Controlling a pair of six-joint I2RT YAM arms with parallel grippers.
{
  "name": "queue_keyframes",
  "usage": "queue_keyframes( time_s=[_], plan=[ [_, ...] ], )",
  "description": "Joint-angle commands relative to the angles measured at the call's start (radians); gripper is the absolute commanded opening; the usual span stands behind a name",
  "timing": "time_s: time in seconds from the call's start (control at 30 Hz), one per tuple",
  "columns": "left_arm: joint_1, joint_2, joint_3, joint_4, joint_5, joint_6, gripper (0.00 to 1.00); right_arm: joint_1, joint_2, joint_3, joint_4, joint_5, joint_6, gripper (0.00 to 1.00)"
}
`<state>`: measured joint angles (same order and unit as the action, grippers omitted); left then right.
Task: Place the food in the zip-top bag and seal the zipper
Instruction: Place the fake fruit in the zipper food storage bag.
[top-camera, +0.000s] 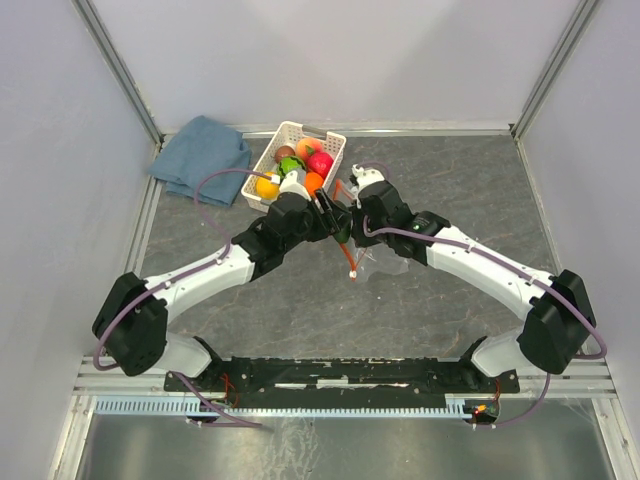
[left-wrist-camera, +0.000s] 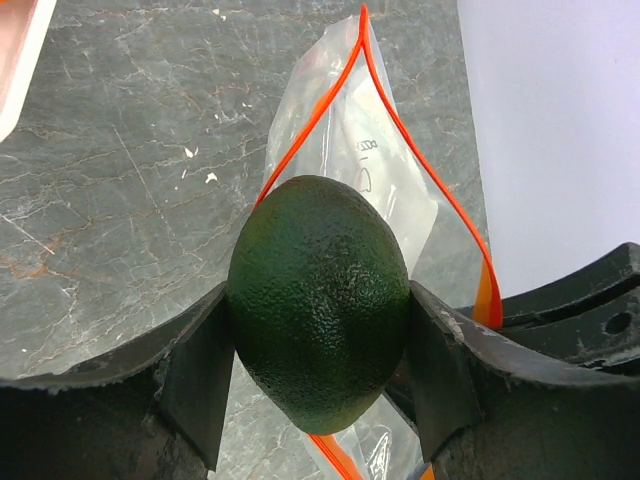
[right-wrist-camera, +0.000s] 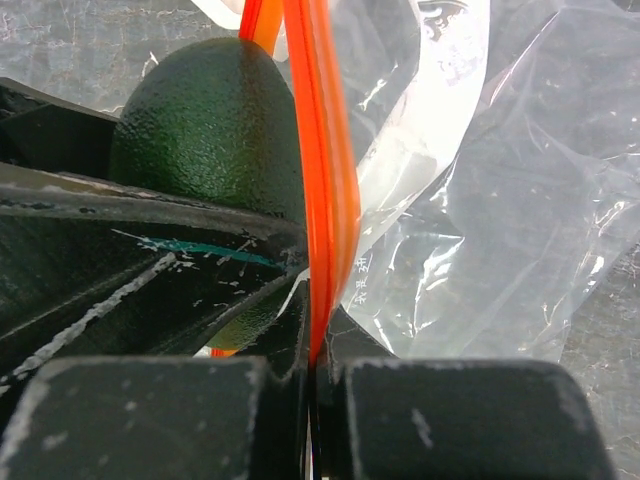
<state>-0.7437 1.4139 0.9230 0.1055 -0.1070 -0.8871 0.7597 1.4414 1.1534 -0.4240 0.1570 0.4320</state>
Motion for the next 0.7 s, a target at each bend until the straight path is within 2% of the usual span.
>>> queue_keyframes(
  time_s=[0.0, 0.23, 0.5, 0.67],
  plan=[
    [-0.005, -0.071, 0.041, 0.011, -0.059, -0.021, 0.30, 0.012, -0.003, 0.009, 0.040, -0.005, 0.009, 0.02],
    [-0.005, -0.092, 0.031, 0.013, -0.089, -0.057, 0.30, 0.016, -0.014, 0.006, 0.051, -0.017, 0.011, 0.02],
    [-0.005, -0.028, 0.018, 0.022, -0.086, -0.053, 0.31, 0.021, -0.012, 0.011, 0.054, -0.024, 0.008, 0.02],
    [-0.006, 0.021, 0.050, -0.087, -0.182, 0.018, 0.31, 0.021, -0.028, 0.021, 0.042, -0.010, -0.005, 0.02]
  ],
)
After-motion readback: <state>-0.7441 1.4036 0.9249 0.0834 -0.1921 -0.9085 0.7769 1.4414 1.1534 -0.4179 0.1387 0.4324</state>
